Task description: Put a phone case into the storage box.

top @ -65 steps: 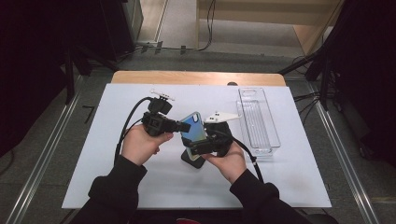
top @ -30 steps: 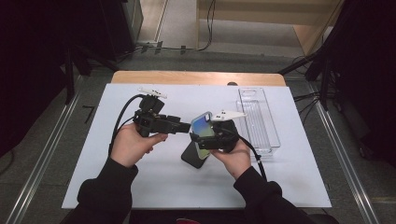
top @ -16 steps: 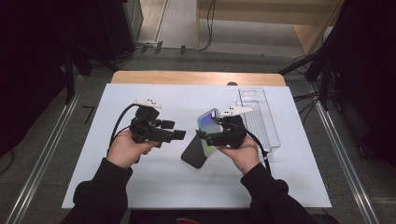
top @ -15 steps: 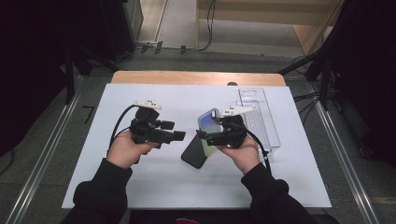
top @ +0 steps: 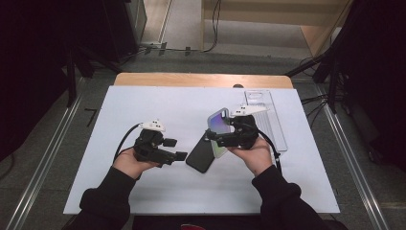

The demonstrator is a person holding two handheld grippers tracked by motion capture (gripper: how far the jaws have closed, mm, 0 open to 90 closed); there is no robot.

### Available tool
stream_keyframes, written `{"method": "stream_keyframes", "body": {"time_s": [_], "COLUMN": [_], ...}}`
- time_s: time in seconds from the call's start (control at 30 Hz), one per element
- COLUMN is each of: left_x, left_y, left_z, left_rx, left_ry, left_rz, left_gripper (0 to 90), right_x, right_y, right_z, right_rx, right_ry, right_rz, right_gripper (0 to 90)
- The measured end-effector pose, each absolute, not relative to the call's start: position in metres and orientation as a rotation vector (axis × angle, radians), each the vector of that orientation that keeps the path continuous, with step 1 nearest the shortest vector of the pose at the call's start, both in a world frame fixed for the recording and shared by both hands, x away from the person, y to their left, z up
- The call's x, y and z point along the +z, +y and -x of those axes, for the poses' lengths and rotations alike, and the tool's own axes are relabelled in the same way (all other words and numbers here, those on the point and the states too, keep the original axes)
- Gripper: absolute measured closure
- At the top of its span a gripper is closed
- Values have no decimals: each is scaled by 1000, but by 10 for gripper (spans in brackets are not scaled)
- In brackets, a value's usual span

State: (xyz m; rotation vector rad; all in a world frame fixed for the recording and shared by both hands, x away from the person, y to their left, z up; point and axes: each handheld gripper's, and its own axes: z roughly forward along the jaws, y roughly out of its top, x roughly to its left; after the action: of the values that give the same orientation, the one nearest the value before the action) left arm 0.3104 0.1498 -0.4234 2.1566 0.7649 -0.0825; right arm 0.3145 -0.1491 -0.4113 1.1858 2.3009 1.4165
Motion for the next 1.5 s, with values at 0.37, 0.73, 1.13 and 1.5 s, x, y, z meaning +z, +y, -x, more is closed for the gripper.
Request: {"method": "stream_keyframes", "body": {"time_s": [0.37,0.73,1.13,1.5], "left_x": [-444,-451,-453,-457], "left_y": [175,190,198,204], "left_z": [-298,-286,-284,-281], "left_rx": [-82,-52,-46,-2], "left_ry": [821,853,901,938], "left_rz": [-2127,-2123,-2098,-2090], "left_gripper": [278,279,278,279], "right_x": [-407,-391,-379,-382], "right_y": [-154,-181,-210,-239], "right_z": [-318,-323,-331,-346], "right_rx": [1385,1421,1411,1350], "right_ry": [2329,2244,2114,1997], "right_rz": [-1178,-1242,-1325,-1414], "right_gripper": [151,150,151,151]}}
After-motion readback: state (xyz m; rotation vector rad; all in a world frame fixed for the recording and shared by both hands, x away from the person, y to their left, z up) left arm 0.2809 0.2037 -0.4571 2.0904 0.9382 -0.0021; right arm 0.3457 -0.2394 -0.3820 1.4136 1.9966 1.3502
